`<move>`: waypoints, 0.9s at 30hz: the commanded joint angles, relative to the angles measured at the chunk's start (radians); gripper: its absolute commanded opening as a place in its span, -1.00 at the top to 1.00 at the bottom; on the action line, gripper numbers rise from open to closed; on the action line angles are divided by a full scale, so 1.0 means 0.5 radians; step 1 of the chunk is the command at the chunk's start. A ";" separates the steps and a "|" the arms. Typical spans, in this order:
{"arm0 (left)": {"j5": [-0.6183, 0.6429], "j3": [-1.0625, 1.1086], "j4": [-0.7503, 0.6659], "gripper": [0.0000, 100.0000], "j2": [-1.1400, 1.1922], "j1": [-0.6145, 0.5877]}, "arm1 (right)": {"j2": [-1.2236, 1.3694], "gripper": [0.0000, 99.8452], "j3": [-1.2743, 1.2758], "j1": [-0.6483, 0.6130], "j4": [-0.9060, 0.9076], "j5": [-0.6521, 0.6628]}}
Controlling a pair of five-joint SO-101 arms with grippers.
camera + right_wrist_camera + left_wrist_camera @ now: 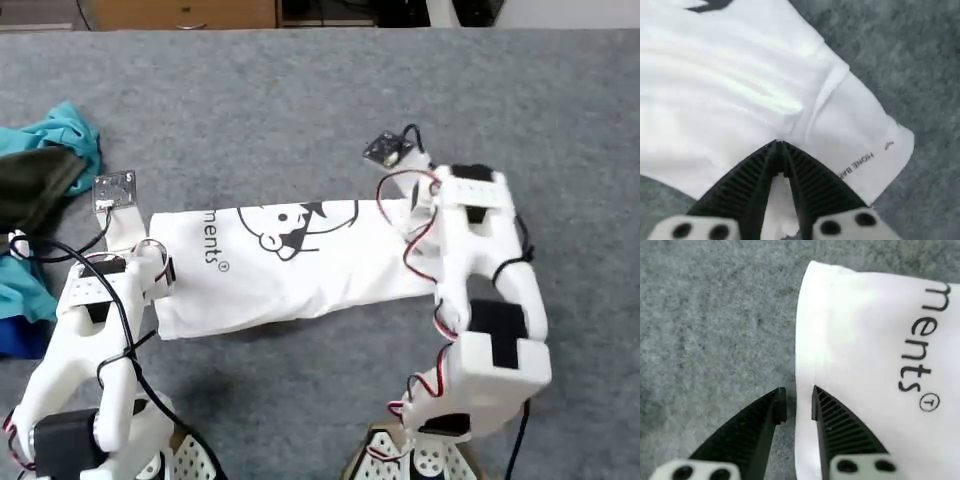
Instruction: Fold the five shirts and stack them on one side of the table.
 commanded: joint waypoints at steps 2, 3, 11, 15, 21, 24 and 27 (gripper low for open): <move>-0.015 -0.442 0.687 0.78 -0.091 0.003 | -0.232 1.00 -0.284 0.087 0.368 -0.018; -0.015 -0.543 0.847 0.78 -0.140 -0.018 | -0.330 1.00 -0.305 0.100 0.420 -0.018; -0.015 -0.927 1.485 0.74 -0.692 -0.031 | -1.272 1.00 -0.315 0.121 0.690 -0.034; -0.003 -0.611 1.350 0.56 -0.637 -0.049 | -1.600 1.00 -0.238 0.124 0.859 -0.031; 0.000 -0.169 0.608 0.54 -0.342 -0.123 | -1.959 0.99 -0.097 0.293 0.961 -0.025; 0.000 -0.190 0.448 0.54 -0.137 -0.172 | -2.097 0.99 0.008 0.361 1.000 -0.018; 0.000 -0.301 0.390 0.55 0.075 -0.196 | -2.217 0.99 0.124 0.407 0.991 -0.018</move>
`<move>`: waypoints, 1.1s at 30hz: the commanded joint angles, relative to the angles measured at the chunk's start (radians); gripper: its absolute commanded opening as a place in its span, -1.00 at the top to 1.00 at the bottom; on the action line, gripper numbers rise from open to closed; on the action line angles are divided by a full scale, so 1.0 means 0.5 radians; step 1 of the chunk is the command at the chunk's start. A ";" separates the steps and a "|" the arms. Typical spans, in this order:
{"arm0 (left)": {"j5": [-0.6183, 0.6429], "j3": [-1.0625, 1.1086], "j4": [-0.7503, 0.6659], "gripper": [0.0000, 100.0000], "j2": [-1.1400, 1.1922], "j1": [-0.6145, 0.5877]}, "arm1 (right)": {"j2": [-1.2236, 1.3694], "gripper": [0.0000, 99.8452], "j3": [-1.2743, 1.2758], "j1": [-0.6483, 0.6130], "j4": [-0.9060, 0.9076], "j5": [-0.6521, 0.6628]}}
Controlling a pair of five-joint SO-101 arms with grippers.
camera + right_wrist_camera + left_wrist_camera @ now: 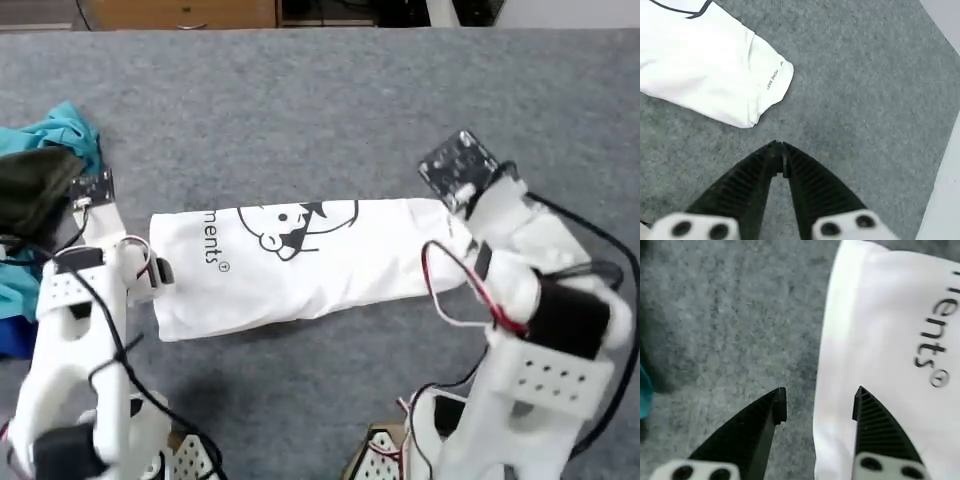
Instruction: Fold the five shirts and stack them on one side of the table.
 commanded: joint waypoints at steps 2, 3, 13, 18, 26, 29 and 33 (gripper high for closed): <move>0.003 -0.193 -0.107 0.55 0.293 -0.031 | -0.173 0.99 0.118 0.069 0.003 -0.015; 0.003 -0.227 -0.107 0.55 0.367 -0.021 | -0.195 0.99 0.133 0.069 0.003 -0.015; 0.123 -0.417 -0.092 0.62 0.707 0.049 | -0.250 0.99 0.130 0.066 0.003 0.040; 0.123 -0.427 -0.098 0.65 0.717 0.092 | -0.250 0.99 0.130 0.072 0.003 0.040; 0.132 -0.430 -0.040 0.86 0.723 0.356 | -0.250 0.99 0.130 0.072 0.003 0.040; 0.126 -0.442 -0.037 0.91 0.723 0.384 | -0.253 0.99 0.130 0.072 0.003 0.040; 0.126 -0.448 -0.031 0.96 0.726 0.384 | -0.253 0.99 0.130 0.072 0.003 0.043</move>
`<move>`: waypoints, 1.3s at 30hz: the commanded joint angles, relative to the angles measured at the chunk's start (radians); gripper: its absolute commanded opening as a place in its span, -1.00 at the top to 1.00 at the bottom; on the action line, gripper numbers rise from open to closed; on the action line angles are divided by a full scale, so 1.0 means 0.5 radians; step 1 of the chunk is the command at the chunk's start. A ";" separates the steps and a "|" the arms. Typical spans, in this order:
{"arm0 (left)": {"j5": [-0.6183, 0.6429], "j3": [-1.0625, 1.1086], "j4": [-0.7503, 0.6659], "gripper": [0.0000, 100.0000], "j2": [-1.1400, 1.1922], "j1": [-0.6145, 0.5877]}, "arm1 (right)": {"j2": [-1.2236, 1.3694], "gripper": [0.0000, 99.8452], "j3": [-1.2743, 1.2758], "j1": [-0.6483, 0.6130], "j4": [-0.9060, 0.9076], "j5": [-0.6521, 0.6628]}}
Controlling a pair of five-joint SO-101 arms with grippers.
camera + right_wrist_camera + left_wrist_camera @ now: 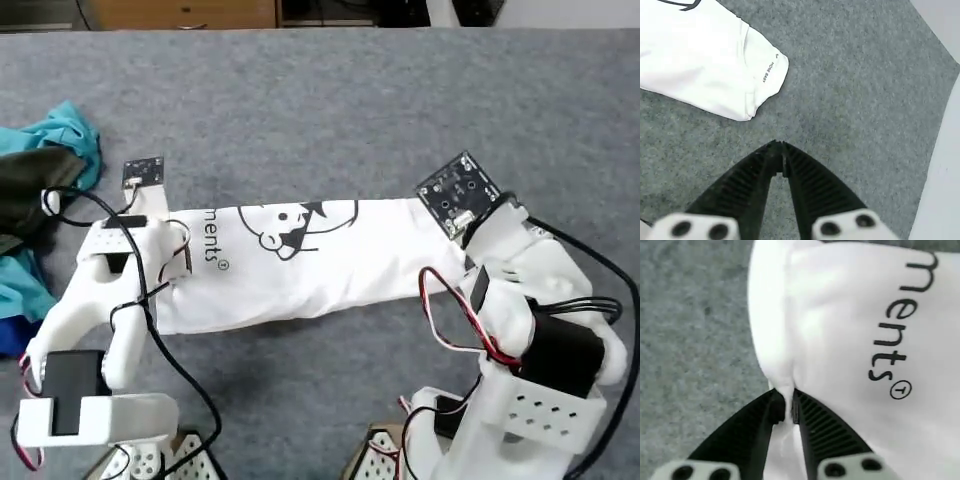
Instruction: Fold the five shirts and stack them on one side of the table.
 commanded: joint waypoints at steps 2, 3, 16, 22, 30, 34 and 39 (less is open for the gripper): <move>0.009 -0.031 0.018 0.96 -0.005 0.018 | -0.029 0.99 -0.014 0.029 0.003 0.025; 0.009 -0.034 0.012 0.96 -0.014 0.028 | -0.029 0.99 -0.014 0.029 0.003 0.025; 0.025 -1.142 0.991 0.96 -0.014 0.568 | -0.017 0.99 -0.376 0.422 -0.252 -0.316; 0.086 -1.593 1.218 0.96 0.005 0.911 | -0.014 0.99 -0.370 0.821 -0.328 -0.344; 0.157 -1.623 1.255 0.96 0.005 0.813 | -0.026 0.99 -0.229 0.947 -0.353 -0.209; 0.147 -1.418 1.246 0.96 0.005 0.531 | -0.026 0.99 -0.216 0.944 -0.405 -0.215; 0.031 -1.129 1.157 0.96 0.002 0.233 | -0.017 0.99 -0.216 0.867 -0.430 -0.203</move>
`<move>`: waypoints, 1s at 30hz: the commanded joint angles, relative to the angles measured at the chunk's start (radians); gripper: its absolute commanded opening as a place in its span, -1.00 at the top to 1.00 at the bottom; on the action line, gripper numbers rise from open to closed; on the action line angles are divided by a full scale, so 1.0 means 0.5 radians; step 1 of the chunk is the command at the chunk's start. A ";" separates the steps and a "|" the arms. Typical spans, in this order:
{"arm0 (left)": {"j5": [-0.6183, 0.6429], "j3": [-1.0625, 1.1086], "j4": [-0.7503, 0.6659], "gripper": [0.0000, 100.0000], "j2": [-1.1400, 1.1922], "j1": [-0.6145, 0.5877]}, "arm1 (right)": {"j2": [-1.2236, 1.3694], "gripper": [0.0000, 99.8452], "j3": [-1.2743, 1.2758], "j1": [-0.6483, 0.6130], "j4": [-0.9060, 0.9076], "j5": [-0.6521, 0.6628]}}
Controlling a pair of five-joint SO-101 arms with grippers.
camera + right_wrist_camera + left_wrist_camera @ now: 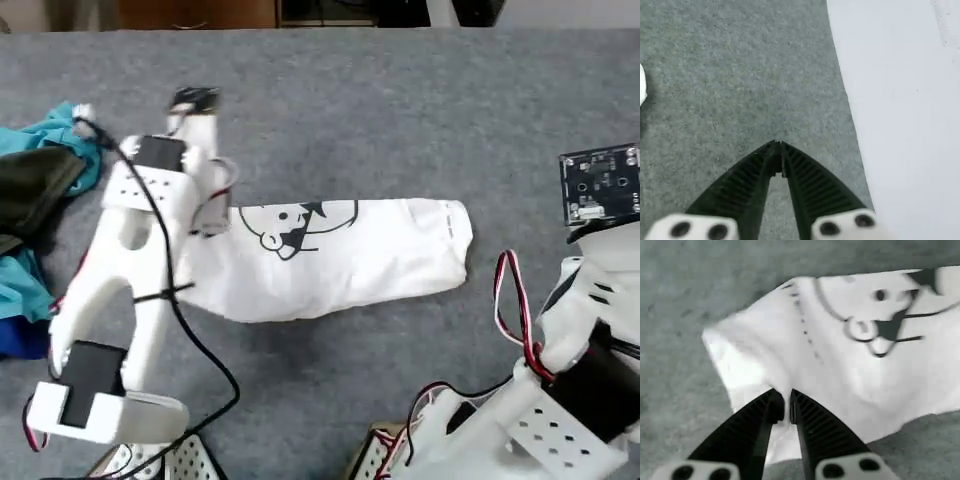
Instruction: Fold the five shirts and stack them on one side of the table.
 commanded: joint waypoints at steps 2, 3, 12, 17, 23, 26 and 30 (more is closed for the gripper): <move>-0.157 0.236 -0.141 0.96 -0.011 -0.233 | -0.023 0.99 0.002 -0.081 -0.037 0.031; -0.175 0.301 -0.181 0.96 -0.011 -0.264 | -0.023 0.99 -0.005 -0.097 -0.040 0.031; 0.141 0.531 -0.387 0.55 -0.023 -0.574 | -0.026 0.99 -0.017 -0.103 -0.018 0.221; 0.123 0.525 -0.420 0.54 -0.011 -0.620 | -0.026 0.99 -0.097 -0.112 0.052 0.239; 0.089 0.786 -0.746 0.54 -0.008 -0.626 | -0.026 0.99 -0.201 -0.229 0.178 0.224; 0.018 0.957 -0.964 0.54 -0.008 -0.626 | -0.026 0.99 -0.222 -0.238 0.181 0.224; 0.012 1.077 -1.135 0.58 -0.005 -0.629 | -0.026 0.99 -0.222 -0.241 0.181 0.224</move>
